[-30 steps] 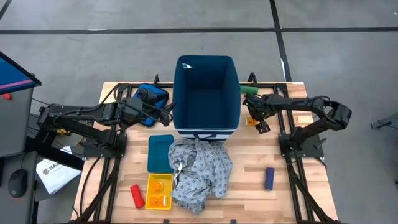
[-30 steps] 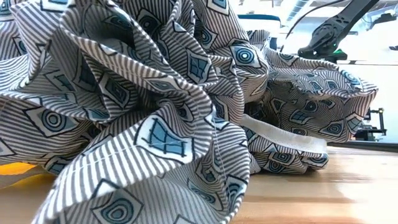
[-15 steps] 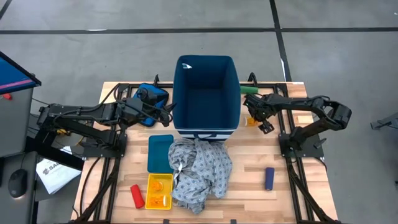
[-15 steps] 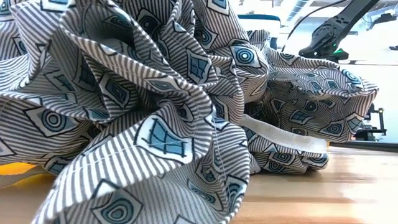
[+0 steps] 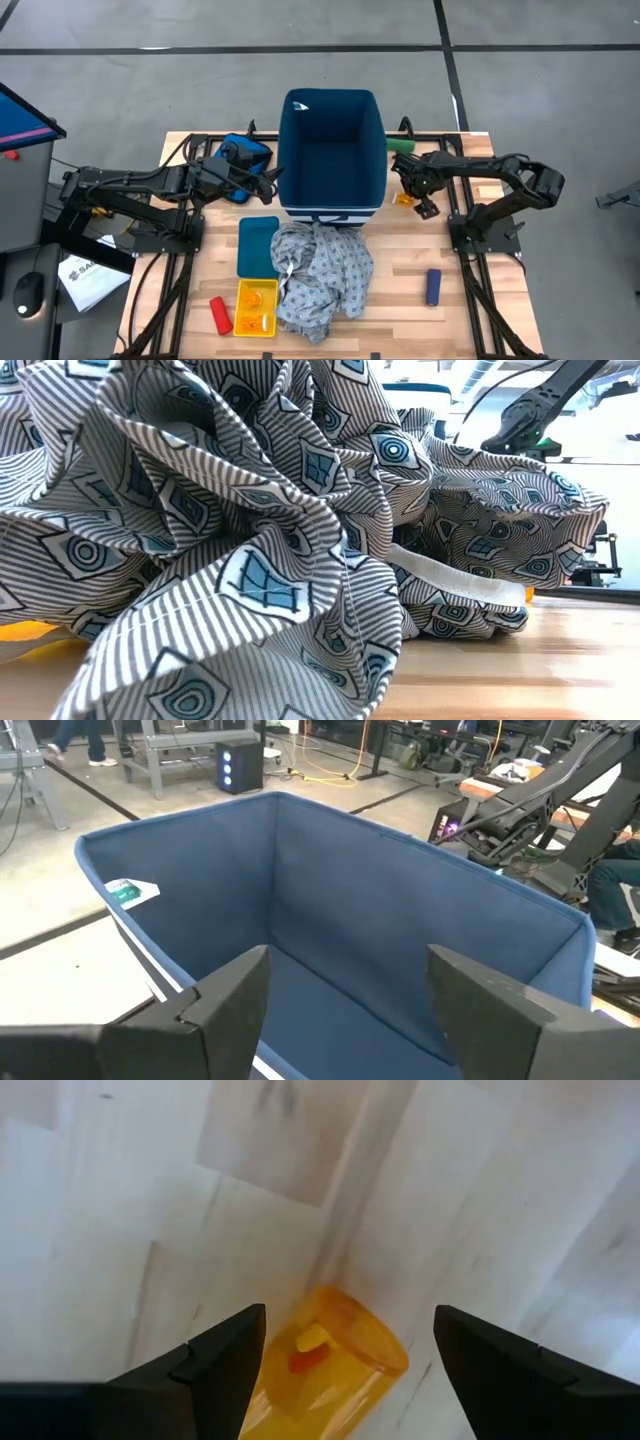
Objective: Pick & place medical supplies in basket/bin
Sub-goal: Put the orange pill bottle into the yellow bin
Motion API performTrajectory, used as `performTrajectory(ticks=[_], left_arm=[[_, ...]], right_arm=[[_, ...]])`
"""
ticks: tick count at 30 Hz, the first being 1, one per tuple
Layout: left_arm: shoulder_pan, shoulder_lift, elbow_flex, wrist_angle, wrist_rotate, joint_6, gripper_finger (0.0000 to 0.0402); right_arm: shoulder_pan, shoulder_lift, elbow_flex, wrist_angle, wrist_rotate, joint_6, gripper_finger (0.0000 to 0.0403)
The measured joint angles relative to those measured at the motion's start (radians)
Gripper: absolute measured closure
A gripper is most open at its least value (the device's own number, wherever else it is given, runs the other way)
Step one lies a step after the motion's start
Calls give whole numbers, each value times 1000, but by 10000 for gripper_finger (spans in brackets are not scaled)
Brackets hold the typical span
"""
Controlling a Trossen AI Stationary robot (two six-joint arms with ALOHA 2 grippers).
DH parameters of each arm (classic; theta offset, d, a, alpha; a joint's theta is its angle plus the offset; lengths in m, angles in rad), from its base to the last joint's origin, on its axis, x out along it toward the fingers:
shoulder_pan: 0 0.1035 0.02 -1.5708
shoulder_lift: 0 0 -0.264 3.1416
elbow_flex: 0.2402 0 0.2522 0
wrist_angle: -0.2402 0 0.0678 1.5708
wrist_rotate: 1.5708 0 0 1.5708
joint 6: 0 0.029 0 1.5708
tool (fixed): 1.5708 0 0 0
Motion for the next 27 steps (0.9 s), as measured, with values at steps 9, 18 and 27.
performTrajectory(ticks=[9,18,27], left_arm=[[0,0,0,-2,17,0,147],[0,0,0,-3,43,0,147],[0,0,0,-3,55,0,147]], right_arm=[[56,0,0,-5,-4,178,117],[56,24,0,40,-17,228,117],[72,79,3,99,-33,237,117]])
